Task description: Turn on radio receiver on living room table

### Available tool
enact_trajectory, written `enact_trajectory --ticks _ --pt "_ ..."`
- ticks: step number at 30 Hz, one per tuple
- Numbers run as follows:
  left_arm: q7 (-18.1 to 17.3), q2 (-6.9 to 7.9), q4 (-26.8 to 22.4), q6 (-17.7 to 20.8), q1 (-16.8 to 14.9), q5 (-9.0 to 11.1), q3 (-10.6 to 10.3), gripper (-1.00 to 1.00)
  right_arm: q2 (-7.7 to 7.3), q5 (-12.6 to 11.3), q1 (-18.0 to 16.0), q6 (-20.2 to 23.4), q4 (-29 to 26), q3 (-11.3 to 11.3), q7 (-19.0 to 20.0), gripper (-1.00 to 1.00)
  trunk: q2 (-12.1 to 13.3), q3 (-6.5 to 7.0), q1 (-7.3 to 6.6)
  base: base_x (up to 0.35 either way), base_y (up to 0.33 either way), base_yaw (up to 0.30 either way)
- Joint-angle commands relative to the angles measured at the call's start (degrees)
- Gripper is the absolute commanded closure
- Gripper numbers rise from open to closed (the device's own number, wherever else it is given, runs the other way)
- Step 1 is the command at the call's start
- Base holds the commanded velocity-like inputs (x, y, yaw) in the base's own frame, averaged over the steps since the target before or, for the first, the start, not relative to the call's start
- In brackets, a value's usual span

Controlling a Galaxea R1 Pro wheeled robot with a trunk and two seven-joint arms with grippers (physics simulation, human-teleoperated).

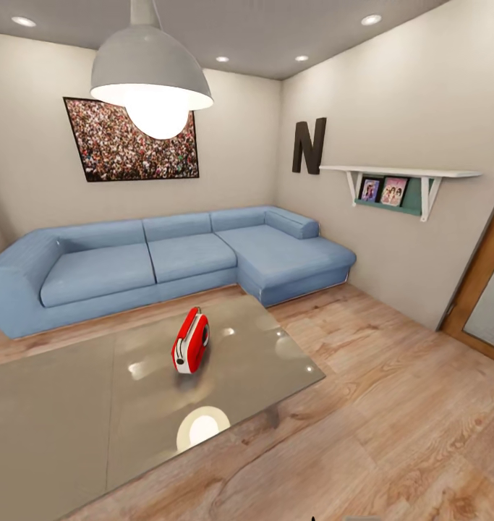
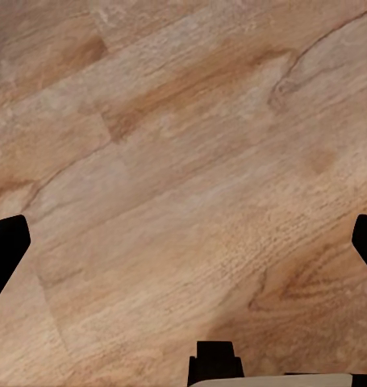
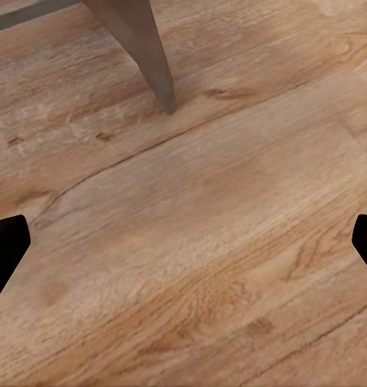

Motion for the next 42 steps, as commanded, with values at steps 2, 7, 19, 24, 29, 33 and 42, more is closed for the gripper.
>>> enact_trajectory --ticks 2,7,19,24,29,33,42 --pt "0.0 0.02 0.0 0.0 0.0 0.0 0.0 -1.00 0.00 0.0 0.0 0.0 0.0 -0.1 0.0 -1.00 0.0 0.03 0.00 0.000 0.000 0.000" --pt "0.0 0.03 0.1 0.0 0.0 0.0 0.0 -1.00 0.11 -0.1 0.0 0.0 0.0 0.1 0.1 -1.00 0.0 0.03 0.00 0.000 0.000 0.000" --pt "0.0 0.07 0.0 0.0 0.0 0.0 0.0 -1.00 0.28 -0.1 0.0 0.0 0.0 0.0 -0.1 -1.00 0.0 -0.26 0.00 0.000 0.000 0.126" --pt "0.0 0.07 0.0 0.0 0.0 0.0 0.0 -1.00 0.27 -0.1 0.0 0.0 0.0 0.0 -0.1 -1.00 0.0 -0.45 0.00 0.000 0.000 0.263" --pt "0.0 0.08 0.0 0.0 0.0 0.0 0.0 -1.00 0.26 -0.1 0.0 0.0 0.0 0.0 -0.1 -1.00 0.0 -0.64 0.00 0.000 0.000 0.264" --pt "0.0 0.06 0.0 0.0 0.0 0.0 0.0 -1.00 0.26 -0.1 0.0 0.0 0.0 0.0 -0.1 -1.00 0.0 -0.78 0.00 0.000 0.000 0.265" --pt "0.0 0.00 0.0 0.0 0.0 0.0 0.0 -1.00 0.26 -0.1 0.0 0.0 0.0 0.0 -0.1 -1.00 0.0 -1.12 0.00 0.000 0.000 0.265"
